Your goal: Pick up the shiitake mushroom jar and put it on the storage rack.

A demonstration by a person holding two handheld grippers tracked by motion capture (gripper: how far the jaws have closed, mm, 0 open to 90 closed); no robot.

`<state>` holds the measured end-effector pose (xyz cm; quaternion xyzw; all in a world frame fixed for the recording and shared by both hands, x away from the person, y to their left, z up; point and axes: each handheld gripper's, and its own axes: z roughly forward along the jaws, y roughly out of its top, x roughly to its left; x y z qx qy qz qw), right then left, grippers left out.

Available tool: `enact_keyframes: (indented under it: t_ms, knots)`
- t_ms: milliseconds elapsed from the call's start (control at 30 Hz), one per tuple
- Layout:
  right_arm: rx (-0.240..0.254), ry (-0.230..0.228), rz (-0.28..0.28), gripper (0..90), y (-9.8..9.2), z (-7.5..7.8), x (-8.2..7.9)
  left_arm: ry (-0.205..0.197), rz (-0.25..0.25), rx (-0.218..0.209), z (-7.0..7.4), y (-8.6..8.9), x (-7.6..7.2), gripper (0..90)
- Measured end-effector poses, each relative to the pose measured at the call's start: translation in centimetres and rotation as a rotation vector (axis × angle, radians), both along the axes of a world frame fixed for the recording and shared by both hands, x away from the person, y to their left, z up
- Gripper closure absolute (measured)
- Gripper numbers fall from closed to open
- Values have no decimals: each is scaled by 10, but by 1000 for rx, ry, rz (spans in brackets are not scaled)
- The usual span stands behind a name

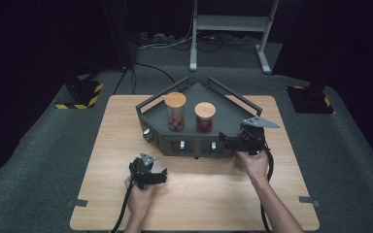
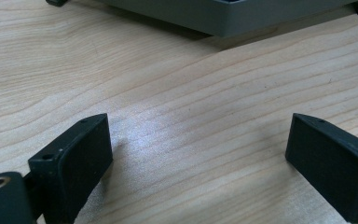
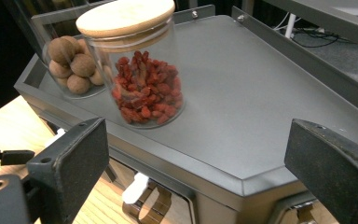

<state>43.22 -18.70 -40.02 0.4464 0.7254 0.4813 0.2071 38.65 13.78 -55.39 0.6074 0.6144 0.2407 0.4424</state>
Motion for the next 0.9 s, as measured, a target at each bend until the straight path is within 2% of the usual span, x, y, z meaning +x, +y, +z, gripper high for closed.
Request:
enact_keyframes:
  t_ms: [233, 333, 533, 767, 900]
  knots:
    - [18, -2, -11, 54, -10, -2, -3, 0, 1, 0, 0, 0, 0, 68]
    - [11, 5, -15, 54, -12, -3, -4, 0, 2, 0, 0, 0, 0, 68]
    - [0, -13, -34, 57, -16, 0, -7, 0, 1, 0, 0, 0, 0, 69]
    - [-15, 1, -20, 58, -19, -2, -8, 0, 2, 0, 0, 0, 0, 69]
    - [-16, -9, -22, 61, -22, -1, -11, 0, 1, 0, 0, 0, 0, 69]
